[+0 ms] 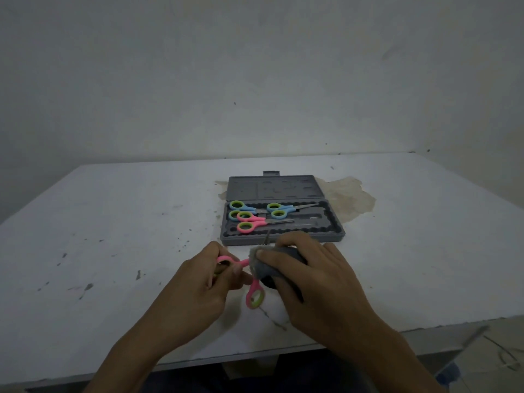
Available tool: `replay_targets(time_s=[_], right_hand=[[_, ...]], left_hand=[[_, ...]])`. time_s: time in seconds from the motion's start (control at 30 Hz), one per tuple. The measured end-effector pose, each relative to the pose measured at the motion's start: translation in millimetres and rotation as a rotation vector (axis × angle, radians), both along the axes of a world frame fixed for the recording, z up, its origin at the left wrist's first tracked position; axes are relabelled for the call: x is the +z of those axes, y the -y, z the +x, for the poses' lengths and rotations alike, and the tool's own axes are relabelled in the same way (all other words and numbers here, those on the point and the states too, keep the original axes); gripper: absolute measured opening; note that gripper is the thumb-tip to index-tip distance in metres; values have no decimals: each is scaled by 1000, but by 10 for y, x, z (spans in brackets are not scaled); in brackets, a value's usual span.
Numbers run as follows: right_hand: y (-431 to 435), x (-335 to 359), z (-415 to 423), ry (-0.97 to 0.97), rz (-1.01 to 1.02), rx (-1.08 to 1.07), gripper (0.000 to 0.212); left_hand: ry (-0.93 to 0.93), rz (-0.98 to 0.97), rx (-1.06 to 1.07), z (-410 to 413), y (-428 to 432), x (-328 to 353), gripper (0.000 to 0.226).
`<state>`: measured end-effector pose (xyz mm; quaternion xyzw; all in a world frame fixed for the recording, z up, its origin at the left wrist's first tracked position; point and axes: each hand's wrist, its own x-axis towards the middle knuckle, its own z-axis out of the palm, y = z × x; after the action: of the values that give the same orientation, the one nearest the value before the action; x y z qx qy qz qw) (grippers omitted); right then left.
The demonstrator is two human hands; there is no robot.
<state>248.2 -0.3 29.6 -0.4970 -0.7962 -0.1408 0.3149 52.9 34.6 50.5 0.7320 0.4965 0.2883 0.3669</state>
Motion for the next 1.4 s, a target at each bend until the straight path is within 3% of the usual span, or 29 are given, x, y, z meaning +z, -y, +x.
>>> replay_targets(time_s=[0.2, 0.5, 0.6, 0.97, 1.1, 1.4], right_hand=[[80, -144, -21, 53, -67, -11, 51], [51, -109, -79, 107, -28, -37, 63], [35, -96, -68, 8, 15, -60, 59], [62, -89, -137, -15, 20, -89, 54], [27, -111, 156, -243, 16, -219, 30], [54, -264, 287, -558, -177, -167, 39]], left_hand=[[-66, 49, -3, -22, 38, 55, 37], [-92, 95, 18, -14, 34, 25, 28], [-100, 107, 11, -8, 47, 18, 29], [-109, 117, 5, -4, 38, -12, 27], [-20, 48, 12, -7, 38, -64, 16], [135, -74, 11, -29, 69, -49, 16]])
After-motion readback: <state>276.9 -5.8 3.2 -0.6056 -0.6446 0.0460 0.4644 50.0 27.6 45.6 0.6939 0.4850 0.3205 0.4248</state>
